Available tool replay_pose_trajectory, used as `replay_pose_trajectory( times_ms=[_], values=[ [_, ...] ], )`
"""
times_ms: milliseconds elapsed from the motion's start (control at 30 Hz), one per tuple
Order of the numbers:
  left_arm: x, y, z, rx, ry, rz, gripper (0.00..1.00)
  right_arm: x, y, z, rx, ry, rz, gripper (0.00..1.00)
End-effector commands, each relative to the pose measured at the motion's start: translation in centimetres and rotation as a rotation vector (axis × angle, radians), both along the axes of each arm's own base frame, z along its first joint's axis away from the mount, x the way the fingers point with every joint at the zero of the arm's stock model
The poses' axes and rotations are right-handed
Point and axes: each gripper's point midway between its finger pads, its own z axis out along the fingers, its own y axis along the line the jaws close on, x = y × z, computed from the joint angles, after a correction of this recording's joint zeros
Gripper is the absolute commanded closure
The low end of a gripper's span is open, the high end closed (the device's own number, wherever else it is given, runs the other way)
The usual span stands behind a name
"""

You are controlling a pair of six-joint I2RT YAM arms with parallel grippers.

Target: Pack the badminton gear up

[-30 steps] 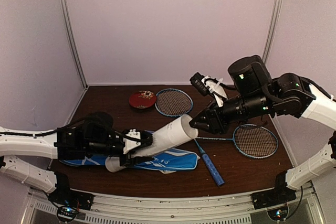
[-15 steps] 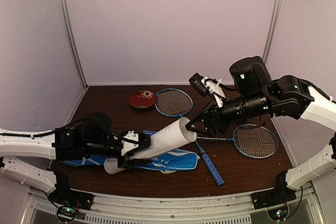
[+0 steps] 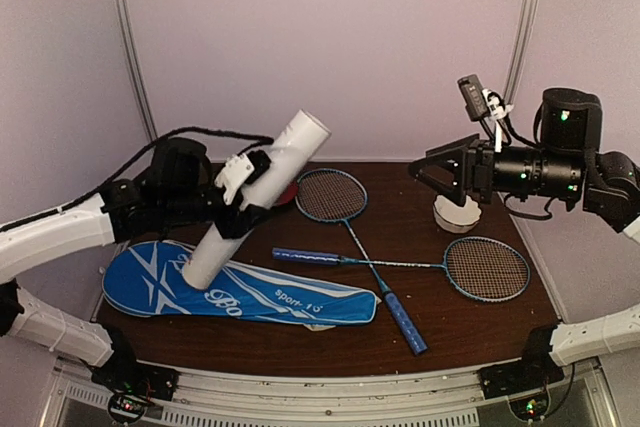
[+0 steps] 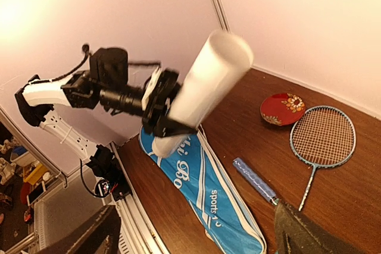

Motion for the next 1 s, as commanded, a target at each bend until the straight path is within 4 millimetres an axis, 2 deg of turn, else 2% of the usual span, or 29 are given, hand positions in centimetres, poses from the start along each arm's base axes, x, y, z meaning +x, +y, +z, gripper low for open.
replay_pose_trajectory(
  times_ms=[0, 33, 133, 200, 233, 367, 467, 567, 800, 967],
  values=[
    [8.9, 4.7, 3.6, -0.070, 0.064, 0.353, 0.56, 0.5, 0.9, -2.4, 0.009, 0.049, 0.020, 0.06],
    [10.8, 5.3, 5.0, -0.093, 0.075, 0.385, 0.55, 0.5, 1.0, -2.8, 0.008, 0.055, 0.024, 0.05],
    [15.4, 7.2, 4.9, -0.008, 0.072, 0.467, 0.55, 0.5, 0.9, -3.7, -0.001, 0.066, 0.022, 0.04],
    [18.7, 9.6, 2.6, 0.091, 0.121, 0.550, 0.55, 0.5, 0.7, -4.1, -0.001, 0.071, 0.017, 0.03],
    [20.0, 10.8, 2.4, 0.128, 0.112, 0.582, 0.55, 0.4, 0.6, -4.3, -0.002, 0.074, 0.016, 0.03],
    [24.0, 15.0, -0.1, 0.308, 0.068, 0.661, 0.52, 0.4, 0.4, -5.0, -0.002, 0.087, 0.015, 0.03],
    [26.1, 17.6, -2.5, 0.419, 0.087, 0.688, 0.52, 0.4, 0.3, -5.3, -0.011, 0.093, 0.013, 0.03],
    [27.6, 19.0, -5.0, 0.522, 0.088, 0.677, 0.50, 0.4, 0.2, -5.7, -0.014, 0.101, 0.013, 0.03],
    [30.8, 20.3, -11.2, 0.691, 0.131, 0.625, 0.48, 0.8, 0.6, -7.2, -0.024, 0.134, 0.012, 0.02],
    [32.4, 20.8, -13.2, 0.675, 0.160, 0.637, 0.48, 1.0, 0.9, -8.0, -0.033, 0.151, 0.011, 0.02]
  ],
)
